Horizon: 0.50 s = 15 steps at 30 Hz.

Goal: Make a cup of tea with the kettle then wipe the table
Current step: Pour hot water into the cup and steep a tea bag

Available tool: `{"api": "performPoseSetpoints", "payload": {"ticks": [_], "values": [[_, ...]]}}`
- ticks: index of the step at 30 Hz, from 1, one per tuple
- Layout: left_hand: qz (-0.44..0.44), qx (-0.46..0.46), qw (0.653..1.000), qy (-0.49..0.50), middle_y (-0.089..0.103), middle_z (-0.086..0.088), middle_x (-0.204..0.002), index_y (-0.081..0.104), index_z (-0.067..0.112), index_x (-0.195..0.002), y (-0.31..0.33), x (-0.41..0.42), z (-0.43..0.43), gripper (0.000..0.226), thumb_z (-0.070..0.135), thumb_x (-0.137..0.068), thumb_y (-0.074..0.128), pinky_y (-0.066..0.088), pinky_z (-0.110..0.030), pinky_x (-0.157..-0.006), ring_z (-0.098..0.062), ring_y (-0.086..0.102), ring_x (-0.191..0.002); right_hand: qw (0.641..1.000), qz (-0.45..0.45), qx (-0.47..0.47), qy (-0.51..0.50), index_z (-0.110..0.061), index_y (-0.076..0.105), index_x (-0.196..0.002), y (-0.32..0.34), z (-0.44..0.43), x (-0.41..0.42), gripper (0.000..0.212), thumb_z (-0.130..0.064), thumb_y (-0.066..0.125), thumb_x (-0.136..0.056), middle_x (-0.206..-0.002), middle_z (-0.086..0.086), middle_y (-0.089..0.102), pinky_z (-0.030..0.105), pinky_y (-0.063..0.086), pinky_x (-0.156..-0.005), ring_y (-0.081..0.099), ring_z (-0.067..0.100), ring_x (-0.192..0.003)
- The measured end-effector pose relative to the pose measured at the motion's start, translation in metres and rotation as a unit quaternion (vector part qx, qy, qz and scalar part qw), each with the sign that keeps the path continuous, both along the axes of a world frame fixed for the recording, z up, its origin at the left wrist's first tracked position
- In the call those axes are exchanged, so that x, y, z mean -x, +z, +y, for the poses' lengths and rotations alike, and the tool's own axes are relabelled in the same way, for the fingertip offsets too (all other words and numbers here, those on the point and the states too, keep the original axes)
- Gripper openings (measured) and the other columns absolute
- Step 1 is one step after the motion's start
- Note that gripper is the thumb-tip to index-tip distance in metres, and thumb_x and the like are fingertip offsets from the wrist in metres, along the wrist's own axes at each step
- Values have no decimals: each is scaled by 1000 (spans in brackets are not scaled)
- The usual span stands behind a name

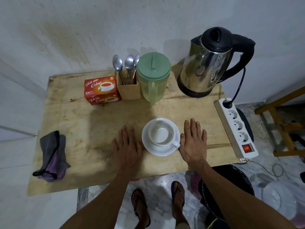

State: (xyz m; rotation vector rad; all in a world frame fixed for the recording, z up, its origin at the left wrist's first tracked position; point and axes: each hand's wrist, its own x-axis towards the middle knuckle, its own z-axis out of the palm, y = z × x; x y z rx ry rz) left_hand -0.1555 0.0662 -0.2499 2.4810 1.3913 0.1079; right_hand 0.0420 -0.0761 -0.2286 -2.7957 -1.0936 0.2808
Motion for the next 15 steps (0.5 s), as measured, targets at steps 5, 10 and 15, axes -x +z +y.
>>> {"api": "performPoseSetpoints", "payload": {"ticks": [5, 10, 15], "values": [[0, 1, 1000, -4, 21, -15, -161, 18, 14, -154, 1, 1, 0, 63, 41, -98, 21, 17, -57, -117, -31, 22, -149, 1000, 4, 0, -3, -16, 15, -157, 1, 1, 0, 63, -40, 10, -98, -165, 7, 7, 50, 9, -122, 5, 25, -152], [1, 4, 1000, -1, 22, -15, -161, 19, 14, -154, 2, 0, 0, 63, 41, -97, 23, 17, -57, -117, -31, 22, -149, 1000, 6, 1, -4, -17, 14, -157, 2, 1, 1, 64, -40, 8, -97, -165, 6, 6, 49, 7, -122, 4, 24, -152], [-3, 10, 1000, 1, 19, -14, -162, 20, 14, -154, 2, 0, 0, 65, 42, -96, 20, 14, -56, -118, -30, 19, -150, 1000, 5, 1, -2, -17, 15, -157, 1, 1, 0, 63, -40, 10, -98, -165, 6, 7, 49, 7, -122, 4, 24, -152]]}}
